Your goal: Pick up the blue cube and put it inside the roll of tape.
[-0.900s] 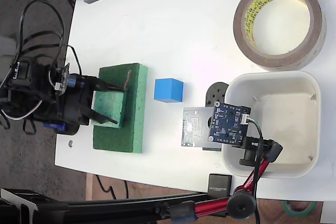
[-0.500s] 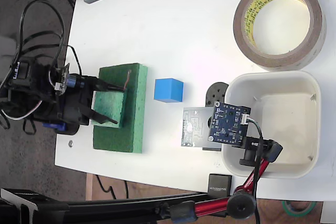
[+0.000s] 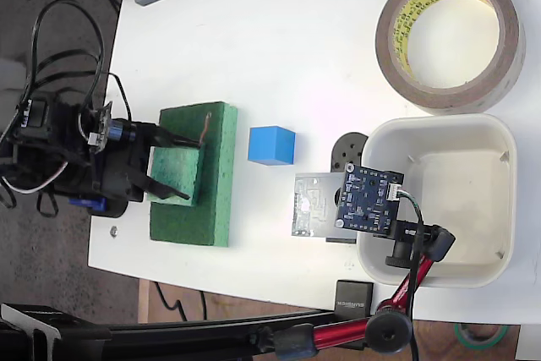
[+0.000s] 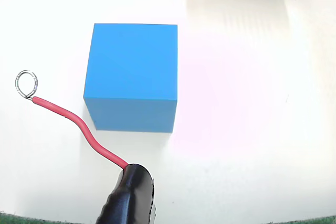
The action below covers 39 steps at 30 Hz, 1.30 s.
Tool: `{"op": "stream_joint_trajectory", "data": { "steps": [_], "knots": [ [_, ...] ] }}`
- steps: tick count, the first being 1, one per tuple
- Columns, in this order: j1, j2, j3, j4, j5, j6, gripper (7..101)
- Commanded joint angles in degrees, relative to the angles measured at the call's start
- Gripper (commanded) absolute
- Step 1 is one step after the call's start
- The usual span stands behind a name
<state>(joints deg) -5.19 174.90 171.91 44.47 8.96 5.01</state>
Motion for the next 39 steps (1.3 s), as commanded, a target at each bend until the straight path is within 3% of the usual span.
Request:
{"op": "stream_joint_trajectory", "data": {
  "steps": [1, 39],
  "knots": [
    [-0.1, 0.1, -0.4, -0.2, -0.3, -0.1, 100.3],
    [-0.1, 0.1, -0.4, -0.3, -1.3, -0.6, 100.3]
  ]
}}
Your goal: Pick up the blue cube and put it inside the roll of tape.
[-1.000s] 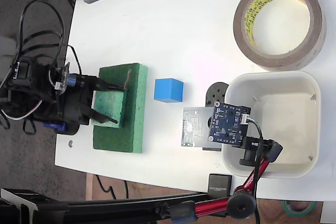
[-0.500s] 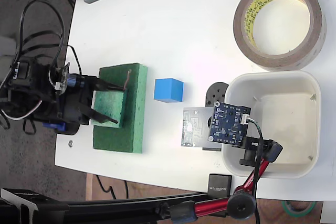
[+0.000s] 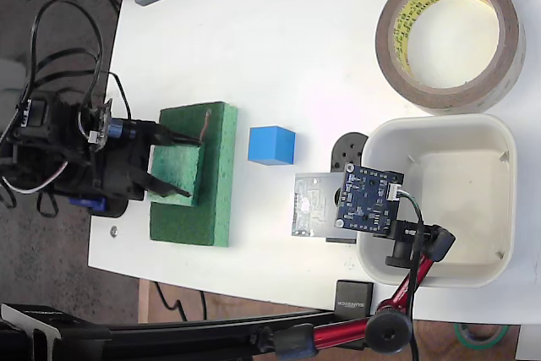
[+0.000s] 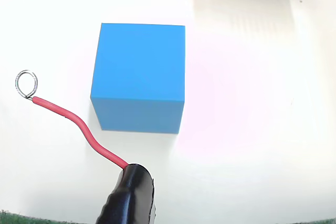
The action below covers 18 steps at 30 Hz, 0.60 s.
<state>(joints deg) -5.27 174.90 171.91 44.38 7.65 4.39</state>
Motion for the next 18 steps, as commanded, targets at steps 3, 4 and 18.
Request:
{"op": "stream_joint_trajectory", "data": {
  "steps": [3, 4, 18],
  "knots": [
    [0.0, 0.1, -0.4, -0.2, 0.1, 0.2, 100.3],
    [0.2, 0.1, -0.4, -0.2, 0.2, 0.2, 100.3],
    [-0.6, -3.1, -3.7, -1.0, 3.9, 1.3, 100.5]
  ]
}}
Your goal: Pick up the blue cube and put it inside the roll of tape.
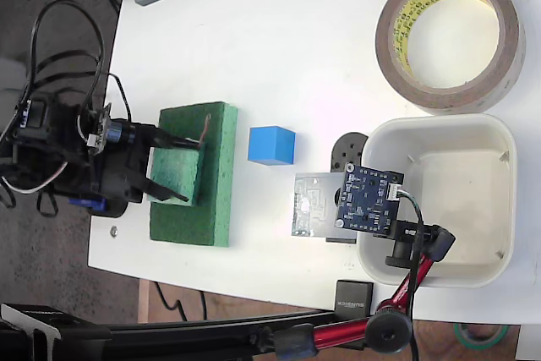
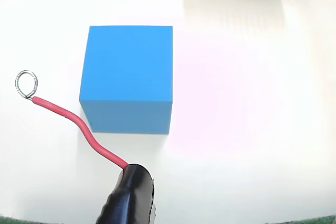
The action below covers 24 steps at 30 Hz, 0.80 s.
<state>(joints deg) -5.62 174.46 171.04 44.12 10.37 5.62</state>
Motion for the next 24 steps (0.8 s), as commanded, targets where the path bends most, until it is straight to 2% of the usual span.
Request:
{"op": "stream_joint_trajectory", "data": {
  "steps": [1, 7, 13, 18, 24],
  "knots": [
    [-0.4, -5.9, -5.2, -1.1, 1.4, 0.3, 100.5],
    [-0.9, -32.6, -26.9, 0.1, 2.7, 2.1, 100.5],
    [-3.2, -47.0, -43.7, 2.8, 0.1, 2.6, 100.5],
    [-3.5, -53.7, -46.8, 2.2, -1.7, 2.9, 100.5],
    [-4.7, -56.7, -44.6, -0.1, -0.8, 4.4, 100.5]
  ]
}}
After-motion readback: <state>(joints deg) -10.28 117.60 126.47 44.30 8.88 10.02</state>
